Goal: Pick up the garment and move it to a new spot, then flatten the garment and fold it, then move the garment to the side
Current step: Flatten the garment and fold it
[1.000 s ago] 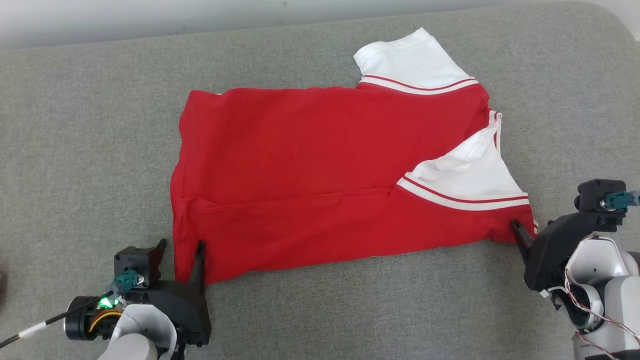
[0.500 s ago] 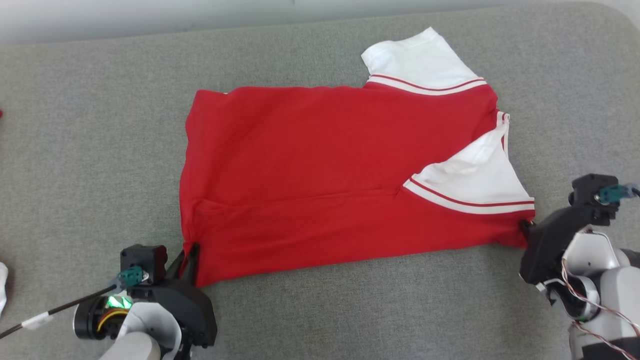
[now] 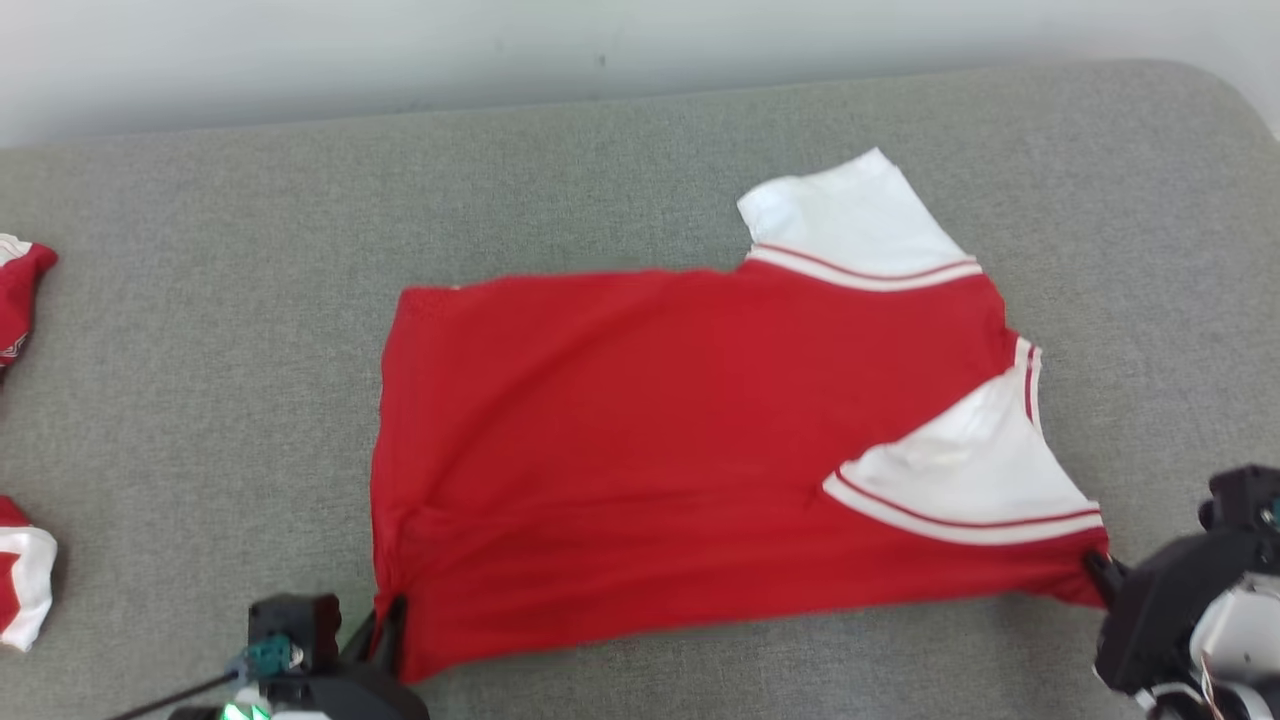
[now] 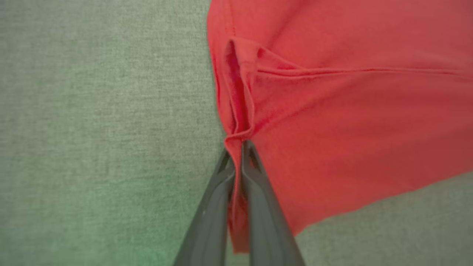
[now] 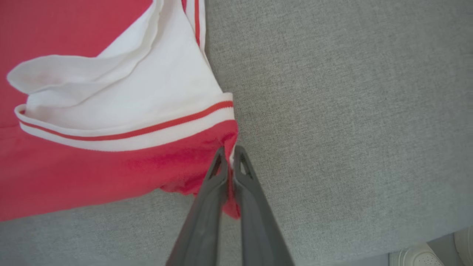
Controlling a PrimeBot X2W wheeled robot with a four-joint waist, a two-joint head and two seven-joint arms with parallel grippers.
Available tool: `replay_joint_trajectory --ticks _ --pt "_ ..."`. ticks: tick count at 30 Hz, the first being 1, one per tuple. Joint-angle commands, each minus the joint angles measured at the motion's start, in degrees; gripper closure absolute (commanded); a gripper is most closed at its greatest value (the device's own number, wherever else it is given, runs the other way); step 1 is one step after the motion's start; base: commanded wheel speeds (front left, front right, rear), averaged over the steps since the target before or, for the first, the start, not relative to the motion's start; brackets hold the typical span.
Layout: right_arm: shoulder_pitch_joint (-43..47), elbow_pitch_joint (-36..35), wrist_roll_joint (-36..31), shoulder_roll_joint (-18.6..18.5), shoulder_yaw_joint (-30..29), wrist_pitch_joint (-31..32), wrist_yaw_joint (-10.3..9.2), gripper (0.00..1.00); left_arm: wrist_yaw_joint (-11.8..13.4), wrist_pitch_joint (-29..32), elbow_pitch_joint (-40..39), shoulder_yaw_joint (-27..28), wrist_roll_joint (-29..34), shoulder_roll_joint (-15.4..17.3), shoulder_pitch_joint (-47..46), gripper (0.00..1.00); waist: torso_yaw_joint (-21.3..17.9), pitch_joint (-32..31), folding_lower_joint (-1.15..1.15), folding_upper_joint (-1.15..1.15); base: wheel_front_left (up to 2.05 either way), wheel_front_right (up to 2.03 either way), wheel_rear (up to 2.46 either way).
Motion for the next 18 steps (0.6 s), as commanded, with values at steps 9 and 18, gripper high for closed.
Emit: replay_joint_trajectory --ticks 9,18 --pt "6.8 -3.0 -0.4 1.3 -2.2 0.9 -0.13 1.0 0.8 0.5 -0.5 -0.5 -2.2 0.3 6.0 0.29 0.1 -0.8 0.0 0.0 0.0 0.0 0.0" --pt "2.9 -4.3 -2.9 1.4 -1.0 -3.2 -0.13 0.0 1.7 -1.8 -1.2 2.3 -3.2 1.2 5.0 0.0 -0.2 -1.6 0.0 0.0 0.0 0.0 0.0"
